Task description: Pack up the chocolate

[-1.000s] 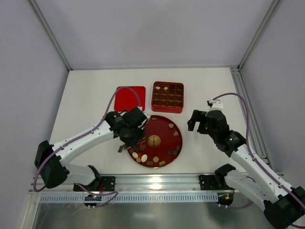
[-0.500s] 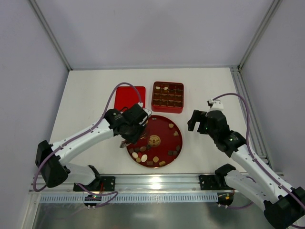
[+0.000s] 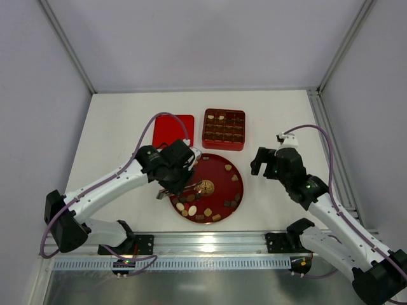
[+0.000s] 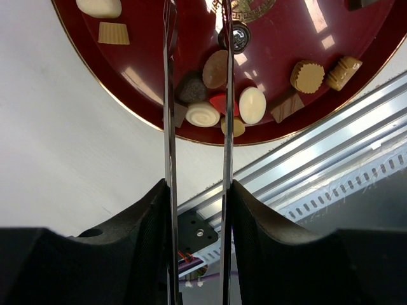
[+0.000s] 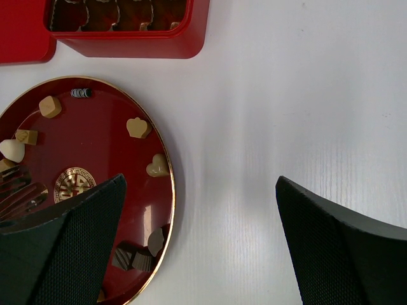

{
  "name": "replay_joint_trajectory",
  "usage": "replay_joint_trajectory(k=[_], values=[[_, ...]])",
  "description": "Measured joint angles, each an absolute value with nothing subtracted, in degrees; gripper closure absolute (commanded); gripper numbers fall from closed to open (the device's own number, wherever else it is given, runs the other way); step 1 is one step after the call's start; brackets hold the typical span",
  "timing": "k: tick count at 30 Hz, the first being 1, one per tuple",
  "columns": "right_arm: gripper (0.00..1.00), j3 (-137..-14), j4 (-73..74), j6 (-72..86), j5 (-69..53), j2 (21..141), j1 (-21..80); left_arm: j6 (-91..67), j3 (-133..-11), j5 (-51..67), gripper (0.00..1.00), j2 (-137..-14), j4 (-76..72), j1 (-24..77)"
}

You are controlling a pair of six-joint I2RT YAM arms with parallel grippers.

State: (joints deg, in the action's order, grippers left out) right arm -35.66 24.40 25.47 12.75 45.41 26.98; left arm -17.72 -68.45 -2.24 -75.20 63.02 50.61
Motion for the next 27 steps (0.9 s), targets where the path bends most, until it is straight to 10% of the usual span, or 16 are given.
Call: replay_joint_trajectory(k=[27], values=[[0.0,-35.66,24.45,25.47,12.8,45.39,26.98,-17.08,-68.45,-1.02,0.57,-78.13,66.04,56.23]])
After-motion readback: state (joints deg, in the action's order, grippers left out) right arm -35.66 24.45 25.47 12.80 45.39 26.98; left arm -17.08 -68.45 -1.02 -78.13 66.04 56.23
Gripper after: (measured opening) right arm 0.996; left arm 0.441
